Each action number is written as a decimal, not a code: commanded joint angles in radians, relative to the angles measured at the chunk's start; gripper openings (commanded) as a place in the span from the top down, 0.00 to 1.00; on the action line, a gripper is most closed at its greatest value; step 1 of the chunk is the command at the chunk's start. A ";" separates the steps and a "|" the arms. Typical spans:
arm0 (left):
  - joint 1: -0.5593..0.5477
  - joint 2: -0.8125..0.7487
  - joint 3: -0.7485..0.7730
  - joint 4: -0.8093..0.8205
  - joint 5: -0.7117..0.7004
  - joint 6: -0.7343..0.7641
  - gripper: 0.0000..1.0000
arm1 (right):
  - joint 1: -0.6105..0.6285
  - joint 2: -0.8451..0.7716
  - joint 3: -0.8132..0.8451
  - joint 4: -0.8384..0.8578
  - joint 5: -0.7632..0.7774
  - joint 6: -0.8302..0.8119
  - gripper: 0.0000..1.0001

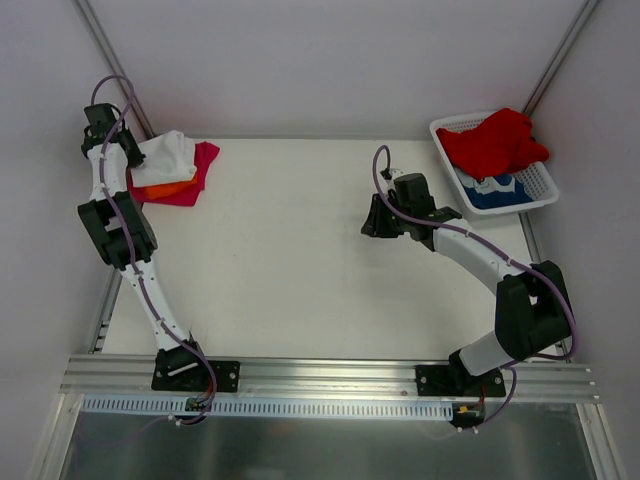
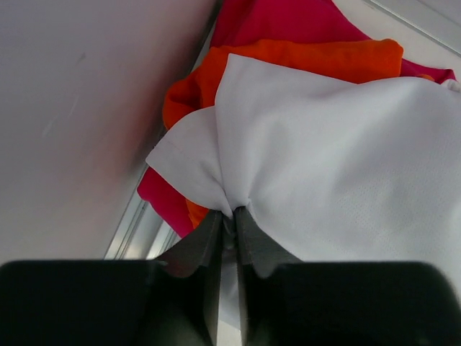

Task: Fold and stack the t-shirts
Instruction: Put the neatly folded tshirt into the corner of the board with the left arm

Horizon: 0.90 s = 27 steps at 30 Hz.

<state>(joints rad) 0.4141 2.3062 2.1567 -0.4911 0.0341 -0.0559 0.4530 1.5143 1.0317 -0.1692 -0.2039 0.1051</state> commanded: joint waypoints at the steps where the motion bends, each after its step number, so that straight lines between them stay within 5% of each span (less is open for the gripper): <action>1: 0.008 0.009 0.052 0.023 -0.028 -0.015 0.85 | -0.005 -0.006 -0.007 0.025 -0.022 0.013 0.70; 5: 0.006 0.016 0.048 0.022 -0.026 -0.024 0.56 | -0.004 -0.002 -0.004 0.025 -0.022 0.015 0.70; 6: 0.008 0.013 0.042 0.023 -0.028 -0.025 0.38 | -0.005 -0.002 -0.004 0.027 -0.022 0.016 0.70; 11: 0.008 -0.011 0.014 0.025 -0.048 -0.039 0.04 | -0.004 -0.002 -0.004 0.028 -0.025 0.018 0.70; 27: -0.083 -0.194 -0.083 0.026 -0.189 -0.012 0.01 | 0.004 -0.005 -0.032 0.063 -0.031 0.030 0.70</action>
<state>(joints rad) 0.3653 2.2463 2.0762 -0.4778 -0.0902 -0.0887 0.4530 1.5143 1.0069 -0.1501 -0.2146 0.1219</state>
